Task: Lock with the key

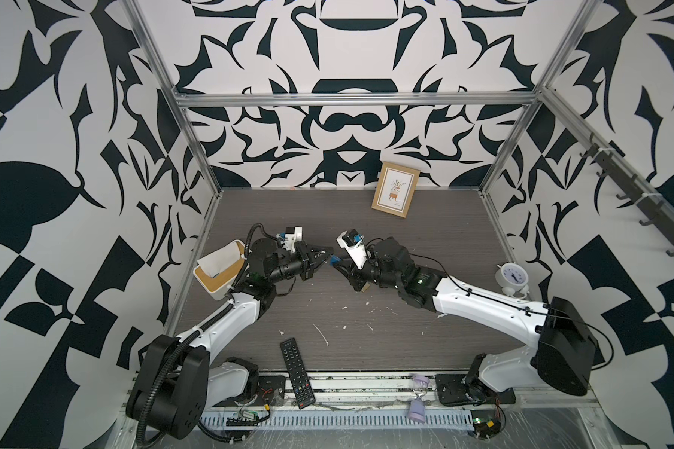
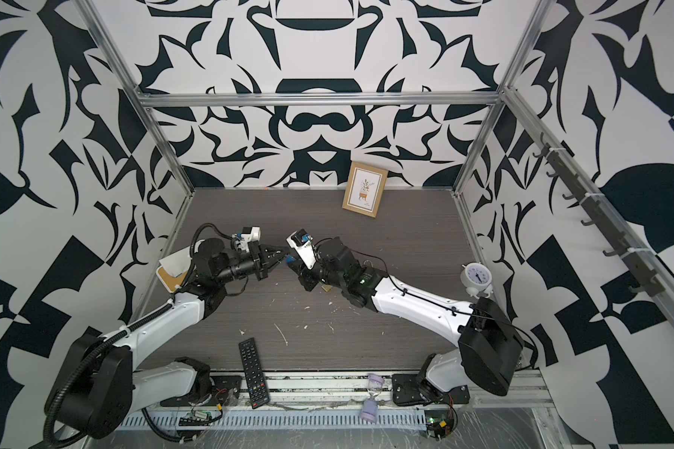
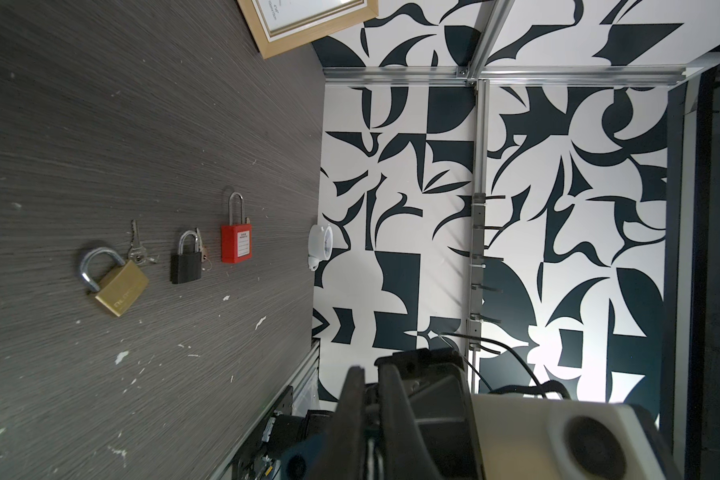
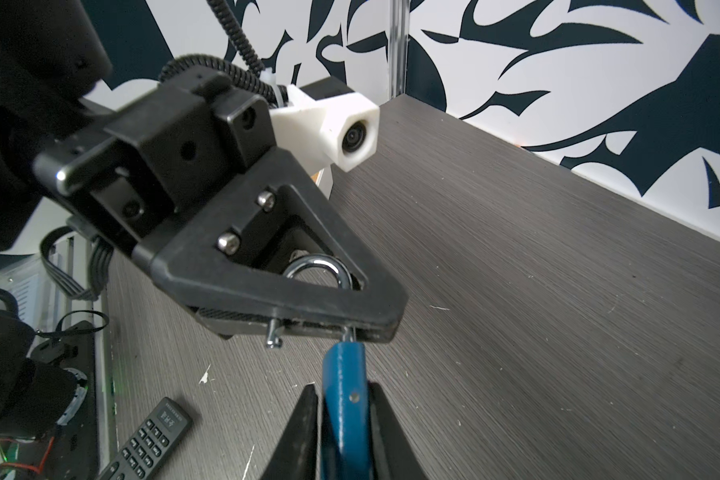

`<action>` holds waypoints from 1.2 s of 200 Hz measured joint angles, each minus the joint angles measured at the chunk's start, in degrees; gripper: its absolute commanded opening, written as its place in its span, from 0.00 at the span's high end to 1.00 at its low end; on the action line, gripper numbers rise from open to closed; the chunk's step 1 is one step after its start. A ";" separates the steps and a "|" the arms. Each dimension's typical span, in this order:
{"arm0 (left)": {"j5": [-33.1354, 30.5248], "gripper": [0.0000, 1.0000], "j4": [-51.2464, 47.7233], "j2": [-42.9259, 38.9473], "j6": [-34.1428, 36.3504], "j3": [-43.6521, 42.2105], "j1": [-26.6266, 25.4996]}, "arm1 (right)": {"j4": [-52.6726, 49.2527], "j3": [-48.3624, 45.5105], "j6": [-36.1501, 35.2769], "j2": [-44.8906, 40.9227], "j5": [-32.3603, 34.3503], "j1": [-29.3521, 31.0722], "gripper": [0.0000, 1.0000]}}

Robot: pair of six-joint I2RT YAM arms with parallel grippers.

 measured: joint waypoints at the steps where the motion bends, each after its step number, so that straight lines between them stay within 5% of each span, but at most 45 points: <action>1: 0.00 1.00 0.09 0.02 -0.04 0.00 0.00 | 0.02 0.00 0.07 0.00 -0.02 0.00 0.75; 138: 0.63 1.00 7.72 2.16 -3.69 -0.92 0.00 | 1.79 -0.61 3.37 0.26 -2.45 -1.09 0.73; 206: 0.68 1.00 9.73 3.04 -4.55 -0.92 0.00 | 2.82 -1.22 5.53 0.24 -4.15 -2.69 0.86; 221: 0.70 1.00 9.99 3.21 -4.55 -0.92 0.00 | 3.45 -1.77 6.40 0.09 -5.11 -3.26 1.00; 240: 0.90 1.00 10.32 3.30 -4.44 -0.92 -0.24 | 4.79 -3.06 7.91 -0.57 -7.80 -4.37 1.00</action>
